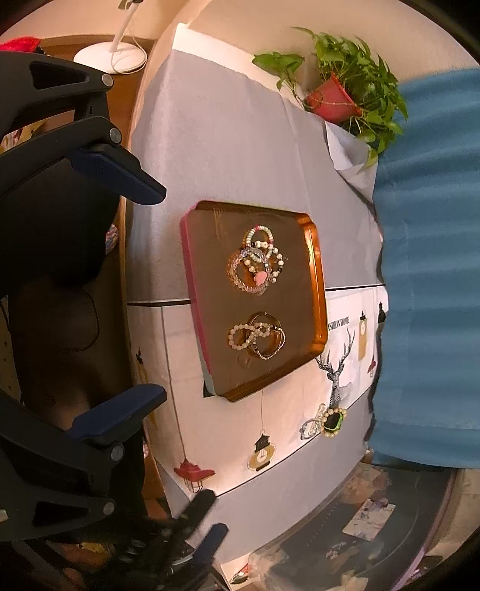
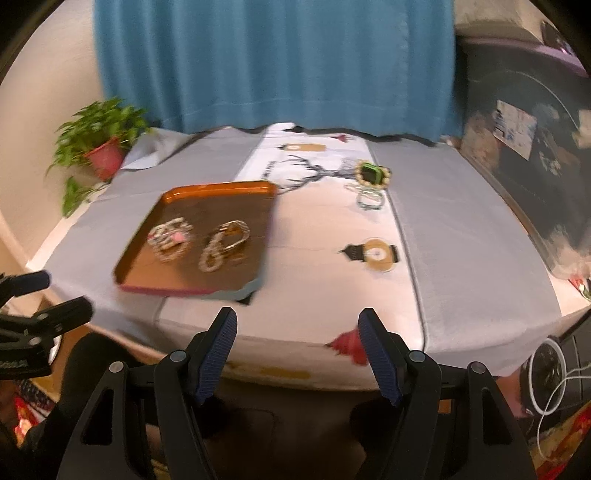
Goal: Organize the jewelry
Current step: 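Withdraw both tools from the tray toward the jewelry pile, then grasp the pearl safety-pin brooch with the left tool while the right tool grasps the light-green bead bracelet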
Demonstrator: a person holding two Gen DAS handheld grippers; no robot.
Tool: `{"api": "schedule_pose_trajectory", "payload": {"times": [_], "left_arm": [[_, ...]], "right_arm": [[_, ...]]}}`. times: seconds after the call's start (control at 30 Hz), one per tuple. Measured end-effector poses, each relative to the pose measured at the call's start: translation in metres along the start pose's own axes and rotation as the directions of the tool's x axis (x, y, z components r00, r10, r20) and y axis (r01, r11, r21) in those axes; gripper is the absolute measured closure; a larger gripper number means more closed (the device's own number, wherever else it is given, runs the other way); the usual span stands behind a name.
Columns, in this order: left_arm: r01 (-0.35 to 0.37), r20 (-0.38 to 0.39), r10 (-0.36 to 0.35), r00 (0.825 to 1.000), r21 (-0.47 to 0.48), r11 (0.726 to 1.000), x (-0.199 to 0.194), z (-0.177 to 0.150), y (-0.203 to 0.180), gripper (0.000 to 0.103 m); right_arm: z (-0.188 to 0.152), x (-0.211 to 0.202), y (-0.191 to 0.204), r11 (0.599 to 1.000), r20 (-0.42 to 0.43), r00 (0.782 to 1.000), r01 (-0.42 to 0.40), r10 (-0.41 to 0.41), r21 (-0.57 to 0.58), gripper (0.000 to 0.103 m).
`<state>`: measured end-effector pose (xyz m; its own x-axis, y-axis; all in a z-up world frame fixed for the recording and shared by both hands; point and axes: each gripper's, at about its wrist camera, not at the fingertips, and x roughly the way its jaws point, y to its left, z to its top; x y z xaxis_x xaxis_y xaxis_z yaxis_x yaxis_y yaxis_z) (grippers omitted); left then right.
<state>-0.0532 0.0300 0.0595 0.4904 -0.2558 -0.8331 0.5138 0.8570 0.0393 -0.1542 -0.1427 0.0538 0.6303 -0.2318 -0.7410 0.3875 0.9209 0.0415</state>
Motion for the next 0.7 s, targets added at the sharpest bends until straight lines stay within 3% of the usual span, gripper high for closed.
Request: {"api": "schedule_pose_trajectory", "payload": {"times": [0.3,0.5,0.7], "left_arm": [[-0.013,-0.018,0.013,1.000,0.025,1.000,0.036,0.037,-0.014,0.007],[-0.020,-0.023,0.021,1.000,0.044,0.999,0.060,0.065,-0.024,0.007],[-0.018,-0.032,0.020,0.999,0.059,0.998,0.085,0.092,-0.039,0.007]], "right_arm": [[0.053,0.075,-0.072,0.991,0.002,0.998,0.065,-0.066,0.117,0.034],[0.101,0.158,-0.113,0.978,-0.017,0.993,0.115,-0.114,0.173,0.034],[0.132,0.234,-0.130,0.973,-0.073,0.987,0.154,-0.143,0.172,0.034]]}}
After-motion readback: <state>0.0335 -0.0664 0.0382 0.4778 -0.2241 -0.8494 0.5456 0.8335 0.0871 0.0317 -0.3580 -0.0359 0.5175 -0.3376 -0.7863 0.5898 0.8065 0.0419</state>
